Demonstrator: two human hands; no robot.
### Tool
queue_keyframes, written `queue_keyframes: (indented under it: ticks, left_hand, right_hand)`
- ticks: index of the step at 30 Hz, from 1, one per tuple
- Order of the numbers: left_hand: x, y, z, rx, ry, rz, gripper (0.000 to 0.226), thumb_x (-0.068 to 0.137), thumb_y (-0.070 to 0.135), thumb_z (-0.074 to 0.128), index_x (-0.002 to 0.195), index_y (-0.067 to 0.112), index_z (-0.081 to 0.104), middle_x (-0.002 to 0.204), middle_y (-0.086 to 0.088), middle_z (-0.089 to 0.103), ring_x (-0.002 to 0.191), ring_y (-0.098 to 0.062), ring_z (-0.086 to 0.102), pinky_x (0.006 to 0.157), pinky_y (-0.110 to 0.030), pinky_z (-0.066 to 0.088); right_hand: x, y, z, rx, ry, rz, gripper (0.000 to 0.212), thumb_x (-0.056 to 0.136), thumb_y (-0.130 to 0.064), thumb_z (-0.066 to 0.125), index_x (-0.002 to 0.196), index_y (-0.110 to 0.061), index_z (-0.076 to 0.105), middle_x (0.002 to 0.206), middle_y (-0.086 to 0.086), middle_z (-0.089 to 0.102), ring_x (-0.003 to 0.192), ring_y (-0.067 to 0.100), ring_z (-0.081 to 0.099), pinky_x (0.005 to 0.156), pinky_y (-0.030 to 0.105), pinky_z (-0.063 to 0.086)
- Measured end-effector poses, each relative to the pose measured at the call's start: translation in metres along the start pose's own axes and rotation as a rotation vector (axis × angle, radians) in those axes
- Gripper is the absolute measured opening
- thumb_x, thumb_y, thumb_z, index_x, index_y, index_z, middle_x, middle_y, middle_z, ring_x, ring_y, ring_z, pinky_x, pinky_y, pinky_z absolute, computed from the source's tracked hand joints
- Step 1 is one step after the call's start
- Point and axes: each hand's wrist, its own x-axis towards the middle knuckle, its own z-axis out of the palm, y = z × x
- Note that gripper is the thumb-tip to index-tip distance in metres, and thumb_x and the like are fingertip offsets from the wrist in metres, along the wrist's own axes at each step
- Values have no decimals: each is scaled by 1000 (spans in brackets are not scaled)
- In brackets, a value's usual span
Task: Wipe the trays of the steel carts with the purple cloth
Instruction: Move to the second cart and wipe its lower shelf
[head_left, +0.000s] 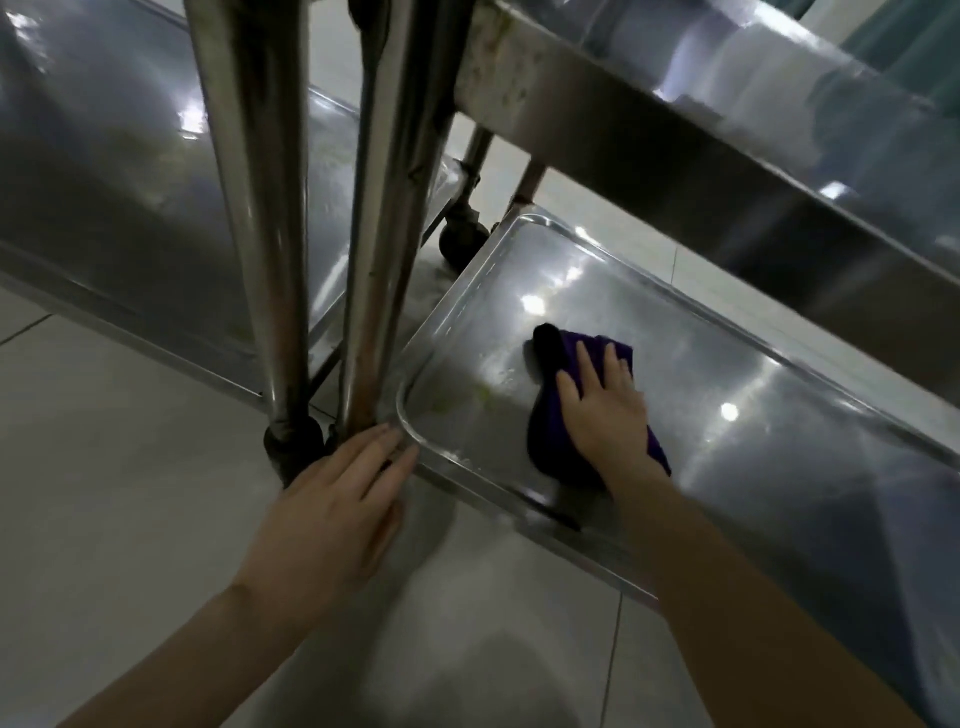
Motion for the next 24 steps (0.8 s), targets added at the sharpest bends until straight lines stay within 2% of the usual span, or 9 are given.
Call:
queue_keyframes:
  ticks: [2, 5, 9, 11, 14, 17, 19, 21, 24]
  left_hand:
    - [-1, -1, 0, -1, -5, 15, 47, 91, 26, 42, 132, 8, 57, 135, -9, 55, 130, -25, 49, 93, -42, 52]
    - [-2, -3, -2, 8, -14, 36, 49, 90, 28, 42, 134, 10, 56, 136, -10, 55, 131, -26, 48, 96, -43, 50]
    - [-2, -7, 1, 22, 7, 72, 51, 88, 30, 39, 131, 10, 59, 134, -11, 57, 128, -28, 52, 94, -44, 52]
    - [-2, -10, 4, 28, 60, 107, 47, 89, 28, 41, 128, 10, 62, 131, -12, 59, 125, -28, 55, 91, -42, 53]
    - [-2, -15, 8, 49, 132, 146, 44, 90, 26, 44, 126, 10, 63, 129, -10, 62, 122, -27, 57, 86, -39, 54]
    - [-2, -17, 11, 58, 148, 168, 44, 91, 26, 44, 129, 11, 61, 132, -8, 61, 123, -25, 57, 87, -39, 53]
    - [-3, -18, 10, 61, 145, 170, 45, 91, 27, 43, 130, 12, 61, 133, -6, 60, 124, -24, 56, 88, -38, 53]
    - [-3, -19, 8, 52, 136, 179, 46, 90, 27, 43, 130, 12, 60, 132, -6, 60, 123, -24, 57, 88, -37, 53]
    - [-1, -20, 5, 58, 129, 197, 44, 94, 28, 39, 127, 12, 63, 130, -7, 62, 121, -24, 59, 86, -37, 54]
  right_hand:
    - [-19, -8, 4, -15, -23, -99, 55, 103, -50, 20, 154, -36, 7, 164, 1, -6, 150, 24, 1, 121, 47, 10]
    - [-87, -22, 16, -29, -22, -365, 53, 100, -57, 11, 150, -48, -3, 160, -14, -14, 150, 14, -9, 121, 37, 2]
    - [-130, -34, 23, -31, -42, -461, 52, 98, -64, 3, 147, -53, -9, 158, -22, -19, 146, 4, -18, 118, 28, -11]
    - [-109, -39, 20, -6, -15, -447, 53, 99, -61, 6, 150, -49, -1, 160, -17, -13, 148, 7, -13, 120, 31, -4]
    - [-38, -48, 13, -15, 24, -347, 56, 101, -53, 17, 154, -36, 10, 163, -6, -3, 150, 19, 0, 121, 44, 11]
    - [37, -62, 2, 26, -37, -73, 56, 101, -54, 18, 154, -38, 5, 164, -5, -7, 150, 23, -1, 120, 51, 7]
    - [58, -75, 2, 66, -67, 18, 56, 101, -56, 17, 153, -41, 4, 163, -6, -9, 150, 24, -4, 119, 53, 4]
    - [44, -83, 6, 19, -37, -99, 55, 101, -55, 18, 153, -41, 6, 164, -4, -7, 150, 25, -1, 118, 53, 8]
    - [-26, -76, 15, -58, 8, -465, 55, 100, -54, 13, 153, -40, 9, 164, -6, -5, 150, 20, -2, 120, 44, 9]
